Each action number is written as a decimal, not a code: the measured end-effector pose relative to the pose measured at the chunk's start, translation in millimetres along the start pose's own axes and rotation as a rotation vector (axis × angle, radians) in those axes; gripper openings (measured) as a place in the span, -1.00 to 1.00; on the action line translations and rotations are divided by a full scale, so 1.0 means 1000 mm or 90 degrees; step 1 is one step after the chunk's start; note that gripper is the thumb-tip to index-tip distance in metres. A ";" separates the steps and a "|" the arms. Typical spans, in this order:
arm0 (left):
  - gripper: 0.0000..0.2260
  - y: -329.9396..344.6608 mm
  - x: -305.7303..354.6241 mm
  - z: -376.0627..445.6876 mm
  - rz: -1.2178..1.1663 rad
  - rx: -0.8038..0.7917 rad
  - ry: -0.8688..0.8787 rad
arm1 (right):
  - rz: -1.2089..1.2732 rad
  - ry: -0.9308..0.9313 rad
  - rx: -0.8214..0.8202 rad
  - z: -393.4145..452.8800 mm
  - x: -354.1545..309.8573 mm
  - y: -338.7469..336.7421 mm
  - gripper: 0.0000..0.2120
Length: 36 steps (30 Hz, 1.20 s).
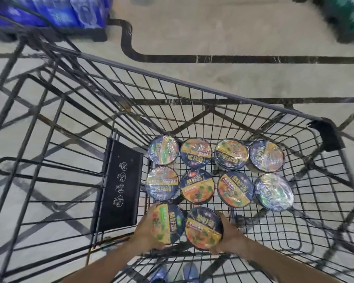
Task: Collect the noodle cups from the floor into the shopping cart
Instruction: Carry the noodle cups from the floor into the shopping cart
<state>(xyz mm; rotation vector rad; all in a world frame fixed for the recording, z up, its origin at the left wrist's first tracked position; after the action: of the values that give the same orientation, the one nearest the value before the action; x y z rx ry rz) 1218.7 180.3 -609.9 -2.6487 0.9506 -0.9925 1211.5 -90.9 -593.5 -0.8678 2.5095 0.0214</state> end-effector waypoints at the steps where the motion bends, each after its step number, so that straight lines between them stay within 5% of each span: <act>1: 0.01 -0.001 -0.001 0.001 0.008 0.001 0.006 | -0.008 -0.003 0.008 -0.005 -0.008 -0.001 0.14; 4: -0.05 -0.005 -0.009 0.002 0.014 0.013 -0.013 | -0.009 -0.011 0.032 -0.006 -0.013 -0.003 -0.07; 8: 0.00 -0.008 -0.015 0.005 0.028 0.088 -0.002 | -0.009 -0.039 0.043 -0.002 -0.013 0.002 -0.07; 13: -0.41 -0.007 -0.011 0.007 0.091 0.095 0.008 | -0.021 -0.035 0.004 -0.001 -0.014 0.004 -0.03; 16: -0.15 -0.005 -0.003 0.002 -0.018 0.051 -0.005 | -0.006 0.019 -0.003 -0.003 -0.014 0.002 -0.02; 18: -0.09 -0.008 0.002 -0.007 0.006 0.026 -0.029 | -0.037 0.054 0.028 -0.007 -0.017 -0.003 -0.10; 23: -0.46 -0.017 0.028 -0.040 0.133 0.009 -0.046 | -0.215 -0.003 0.093 -0.048 -0.050 -0.025 -0.48; 27: -0.42 -0.036 0.098 -0.081 0.340 0.024 0.118 | -0.329 -0.115 0.155 -0.096 -0.096 -0.039 -0.50; 33: -0.51 -0.087 0.252 -0.148 0.518 0.274 0.462 | -0.583 -0.301 0.293 -0.196 -0.187 -0.073 -0.40; 36: -0.52 -0.108 0.319 -0.183 0.620 0.361 0.545 | -0.634 -0.333 0.401 -0.254 -0.220 -0.093 -0.40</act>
<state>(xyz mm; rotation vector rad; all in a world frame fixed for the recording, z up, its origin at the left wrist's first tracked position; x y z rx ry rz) 1341.8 82.2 -260.3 -1.0003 1.5343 -1.7072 1305.8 -80.3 -258.0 -1.4587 1.2729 -0.7156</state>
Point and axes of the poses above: each hand's wrist, its own z-axis towards the middle knuckle, its own y-axis out of the palm, x = y × z, the point moved 6 cm from there along z, towards the middle knuckle, and after that the axes turned 2 degrees about -y, right-handed, at the moved point
